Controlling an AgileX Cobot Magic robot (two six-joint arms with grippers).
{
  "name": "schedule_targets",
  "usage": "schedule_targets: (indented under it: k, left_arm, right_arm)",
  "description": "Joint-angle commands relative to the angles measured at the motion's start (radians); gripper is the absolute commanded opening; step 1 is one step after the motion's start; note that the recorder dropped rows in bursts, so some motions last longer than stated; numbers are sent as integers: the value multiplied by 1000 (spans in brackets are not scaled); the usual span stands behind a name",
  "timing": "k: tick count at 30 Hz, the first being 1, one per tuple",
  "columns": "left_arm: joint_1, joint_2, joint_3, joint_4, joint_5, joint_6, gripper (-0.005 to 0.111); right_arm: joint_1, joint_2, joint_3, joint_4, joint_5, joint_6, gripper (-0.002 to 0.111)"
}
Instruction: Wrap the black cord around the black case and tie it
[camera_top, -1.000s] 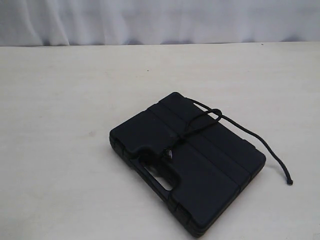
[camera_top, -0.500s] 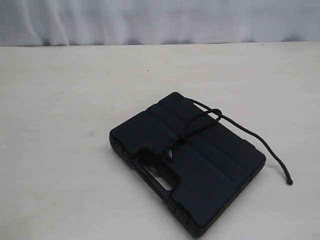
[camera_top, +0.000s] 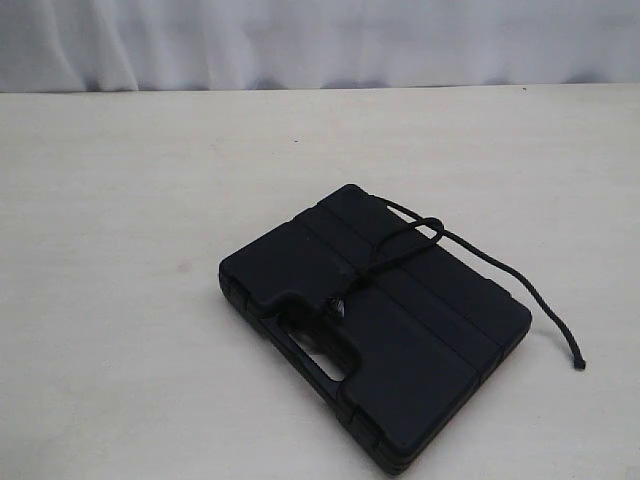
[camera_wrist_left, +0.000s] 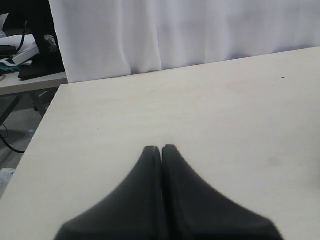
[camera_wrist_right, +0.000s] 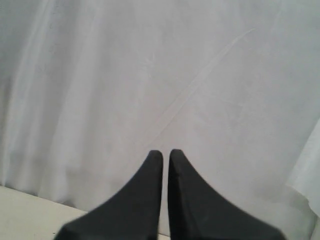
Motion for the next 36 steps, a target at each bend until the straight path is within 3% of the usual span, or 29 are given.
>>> schedule_targets:
  k: [1, 5, 7, 11, 16, 27, 36]
  left_arm:
    - [-1, -3, 3, 4, -6, 0, 0]
    - [-1, -3, 3, 4, -6, 0, 0]
    - [-1, -3, 3, 4, -6, 0, 0]
    - [-1, -3, 3, 4, -6, 0, 0]
    - [-1, -3, 3, 4, -6, 0, 0]
    - [-1, -3, 3, 4, -6, 0, 0]
    - [-1, -3, 3, 4, -6, 0, 0]
  right_arm:
    - [-7, -2, 144, -25, -159, 18, 4]
    - [-7, -2, 320, -24, -304, 36, 4]
    - [-7, -2, 320, -27, -201, 19, 4]
    - [-7, -2, 320, -27, -197, 53, 4]
    - [-7, -2, 320, -164, -72, 263, 4]
    - [-7, -2, 320, -121, 210, 274, 4]
    - [-7, -2, 320, -121, 214, 274, 4]
